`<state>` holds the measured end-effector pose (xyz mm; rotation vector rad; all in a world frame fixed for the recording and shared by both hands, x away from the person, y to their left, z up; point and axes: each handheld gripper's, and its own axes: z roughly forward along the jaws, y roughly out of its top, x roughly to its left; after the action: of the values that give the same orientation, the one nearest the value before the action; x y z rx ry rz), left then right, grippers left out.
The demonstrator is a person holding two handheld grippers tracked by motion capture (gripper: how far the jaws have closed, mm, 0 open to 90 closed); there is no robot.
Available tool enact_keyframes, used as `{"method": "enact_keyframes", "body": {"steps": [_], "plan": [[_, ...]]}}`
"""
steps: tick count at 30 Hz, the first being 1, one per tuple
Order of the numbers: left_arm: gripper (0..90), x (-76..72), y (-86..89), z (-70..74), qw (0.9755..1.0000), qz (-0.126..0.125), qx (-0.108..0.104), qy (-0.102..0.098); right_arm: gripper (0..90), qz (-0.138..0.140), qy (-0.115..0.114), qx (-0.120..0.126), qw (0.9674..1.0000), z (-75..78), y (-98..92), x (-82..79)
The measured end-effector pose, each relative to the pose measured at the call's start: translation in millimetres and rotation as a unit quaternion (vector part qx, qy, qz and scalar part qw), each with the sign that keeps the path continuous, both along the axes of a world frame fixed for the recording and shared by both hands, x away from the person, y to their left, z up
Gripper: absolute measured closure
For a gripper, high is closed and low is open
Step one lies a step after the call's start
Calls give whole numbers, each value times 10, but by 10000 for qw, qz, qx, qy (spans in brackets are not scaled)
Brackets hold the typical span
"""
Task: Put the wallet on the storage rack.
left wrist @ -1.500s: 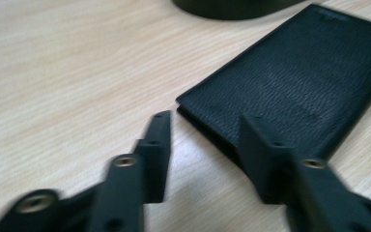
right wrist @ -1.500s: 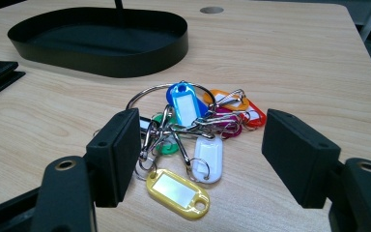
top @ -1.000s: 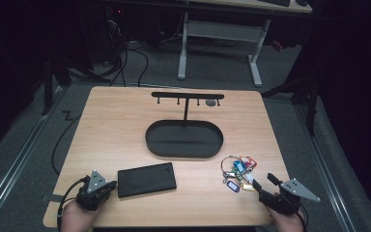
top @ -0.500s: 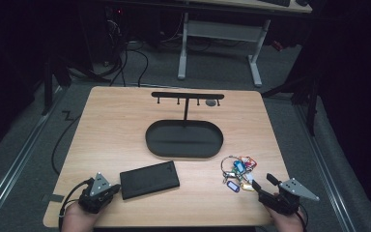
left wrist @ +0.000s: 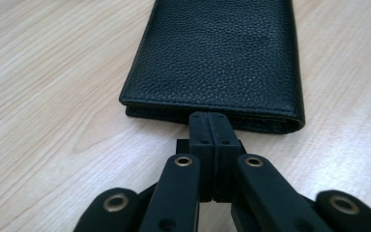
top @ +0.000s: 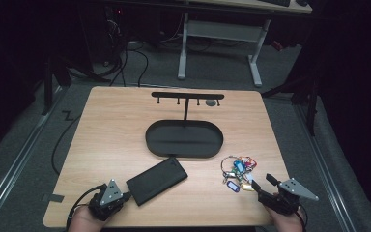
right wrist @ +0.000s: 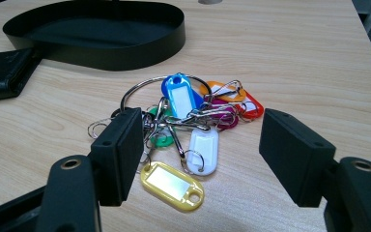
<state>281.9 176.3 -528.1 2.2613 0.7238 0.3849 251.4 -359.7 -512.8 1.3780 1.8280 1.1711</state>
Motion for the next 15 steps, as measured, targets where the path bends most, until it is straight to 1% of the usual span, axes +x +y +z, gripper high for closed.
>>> {"method": "enact_keyframes", "body": {"steps": [2, 6, 7, 8, 9, 10, 11, 12, 13, 14, 15], "plan": [[900, -4, 16, 9, 10000, 50, -2, -18, 329, -3, 1, -6, 10000, -1, -1, 0], [900, -1, 133, 68, 9994, 290, -163, -130, 328, -26, 3, 31, 10000, -1, -8, -5], [900, -1, 133, 68, 9994, 290, -163, -130, 328, -26, 3, 31, 10000, -1, -8, -5], [900, -1, 166, 82, 9990, 362, -214, -181, 328, -25, 9, 27, 10000, -3, -12, -2], [900, -1, 166, 82, 9990, 362, -214, -181, 328, -18, 7, 25, 10000, -4, -12, 0], [900, -5, 175, 91, 9986, 404, -232, -251, 329, -15, 15, 23, 10000, -4, -11, 0], [900, -5, 175, 91, 9986, 404, -232, -251, 329, -15, 15, 23, 10000, -4, -11, 0], [898, -13, 166, 97, 9984, 402, -218, -318, 328, -15, 11, 15, 10000, -3, -10, 0], [893, -13, 166, 97, 9984, 402, -218, -318, 329, -14, 11, 11, 10000, -3, -10, 0], [886, -27, 144, 107, 9982, 385, -212, -413, 328, -10, 11, 11, 10000, -3, -11, 0], [881, -27, 144, 107, 9982, 385, -212, -413, 328, -10, 11, 11, 10000, -3, -11, 0]]}}
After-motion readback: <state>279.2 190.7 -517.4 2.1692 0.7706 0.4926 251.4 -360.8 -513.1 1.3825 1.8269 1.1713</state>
